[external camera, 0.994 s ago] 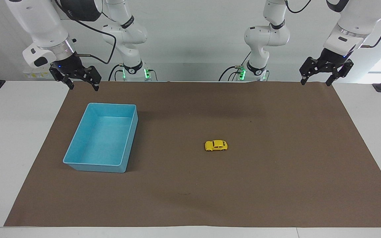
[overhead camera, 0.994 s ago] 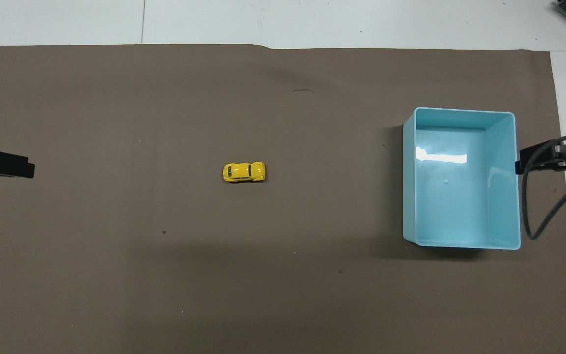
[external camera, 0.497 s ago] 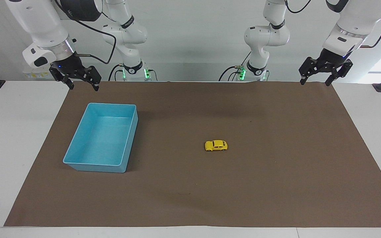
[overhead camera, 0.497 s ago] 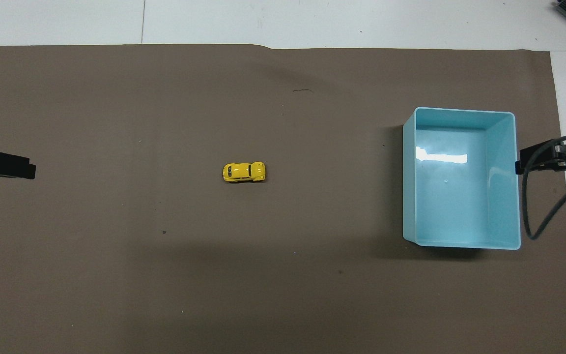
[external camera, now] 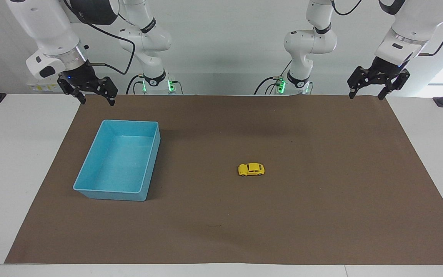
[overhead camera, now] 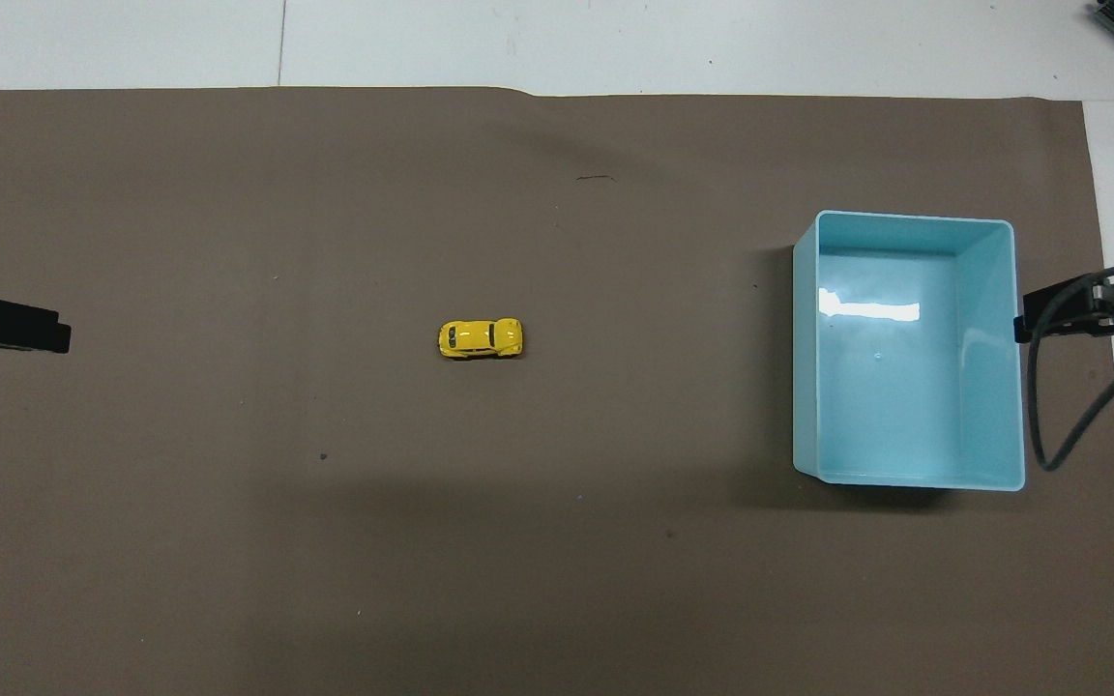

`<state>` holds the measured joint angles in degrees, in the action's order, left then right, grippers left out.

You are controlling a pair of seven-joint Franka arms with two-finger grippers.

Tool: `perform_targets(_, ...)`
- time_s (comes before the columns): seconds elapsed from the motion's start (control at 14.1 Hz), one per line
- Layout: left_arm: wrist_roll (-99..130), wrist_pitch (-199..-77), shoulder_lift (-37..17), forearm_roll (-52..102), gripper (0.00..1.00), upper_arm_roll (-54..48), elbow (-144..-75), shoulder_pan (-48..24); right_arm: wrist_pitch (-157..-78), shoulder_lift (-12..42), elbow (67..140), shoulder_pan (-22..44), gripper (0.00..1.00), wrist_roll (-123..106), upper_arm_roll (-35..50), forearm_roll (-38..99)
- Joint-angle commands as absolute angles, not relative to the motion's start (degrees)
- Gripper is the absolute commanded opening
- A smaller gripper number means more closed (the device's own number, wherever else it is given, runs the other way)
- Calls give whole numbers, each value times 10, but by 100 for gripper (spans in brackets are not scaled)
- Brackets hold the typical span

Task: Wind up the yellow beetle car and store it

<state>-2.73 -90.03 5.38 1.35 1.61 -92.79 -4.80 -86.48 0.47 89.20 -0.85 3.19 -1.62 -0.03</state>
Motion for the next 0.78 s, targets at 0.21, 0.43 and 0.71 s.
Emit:
perform_targets(0.21, -29, -892, 56, 21, 100, 14, -928, -44, -860, -3, 896, -10, 100, 23, -18, 11)
perform_targets(0.43, -27, -868, 57, 23, 100, 2, -925, -54, -860, -3, 896, -10, 100, 23, -18, 11)
perform_targets(0.71, -27, -861, 57, 25, 100, 1, -927, -54, -860, -3, 896, -9, 100, 23, -18, 11)
